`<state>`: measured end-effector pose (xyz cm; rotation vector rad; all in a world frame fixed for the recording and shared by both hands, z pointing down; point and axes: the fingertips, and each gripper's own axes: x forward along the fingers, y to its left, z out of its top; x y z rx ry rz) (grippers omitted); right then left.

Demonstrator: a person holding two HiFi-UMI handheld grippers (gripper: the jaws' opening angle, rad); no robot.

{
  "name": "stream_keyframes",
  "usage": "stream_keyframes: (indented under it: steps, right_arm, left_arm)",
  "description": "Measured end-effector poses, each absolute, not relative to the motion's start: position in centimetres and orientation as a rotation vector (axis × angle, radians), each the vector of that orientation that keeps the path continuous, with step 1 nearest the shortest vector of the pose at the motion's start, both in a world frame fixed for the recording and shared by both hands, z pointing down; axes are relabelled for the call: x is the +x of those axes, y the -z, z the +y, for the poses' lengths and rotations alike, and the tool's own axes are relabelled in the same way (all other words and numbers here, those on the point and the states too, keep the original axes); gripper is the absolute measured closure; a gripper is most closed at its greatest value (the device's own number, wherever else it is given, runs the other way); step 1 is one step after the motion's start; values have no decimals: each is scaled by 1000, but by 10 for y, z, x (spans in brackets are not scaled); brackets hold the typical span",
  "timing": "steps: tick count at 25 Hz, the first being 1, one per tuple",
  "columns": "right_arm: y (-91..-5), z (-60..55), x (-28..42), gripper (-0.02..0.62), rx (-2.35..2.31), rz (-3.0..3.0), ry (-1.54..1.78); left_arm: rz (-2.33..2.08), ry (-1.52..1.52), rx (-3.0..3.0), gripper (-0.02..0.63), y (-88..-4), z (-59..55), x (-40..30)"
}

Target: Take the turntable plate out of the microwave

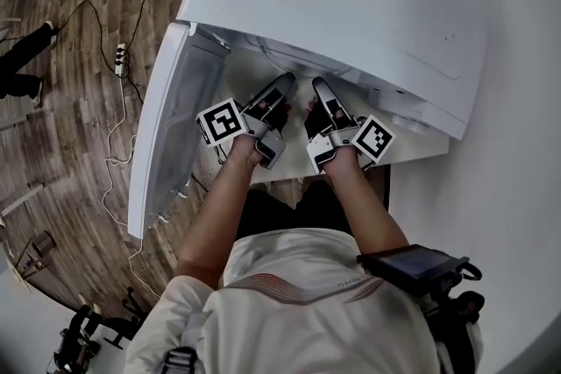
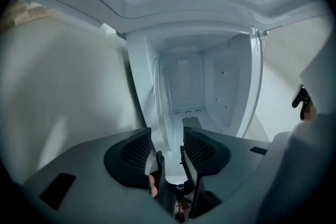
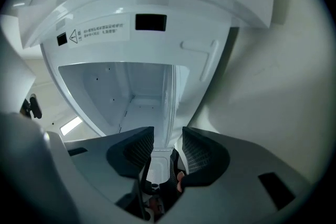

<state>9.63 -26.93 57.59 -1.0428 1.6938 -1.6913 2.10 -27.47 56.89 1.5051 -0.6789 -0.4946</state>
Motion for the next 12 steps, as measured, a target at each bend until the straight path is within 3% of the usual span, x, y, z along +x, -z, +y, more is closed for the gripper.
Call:
stream_keyframes:
  steps: [12]
  right_arm:
    - [-571,-280,88,446,-972,1599,1724]
  left_arm:
    - [-588,544,1444,419,-560,-287,33]
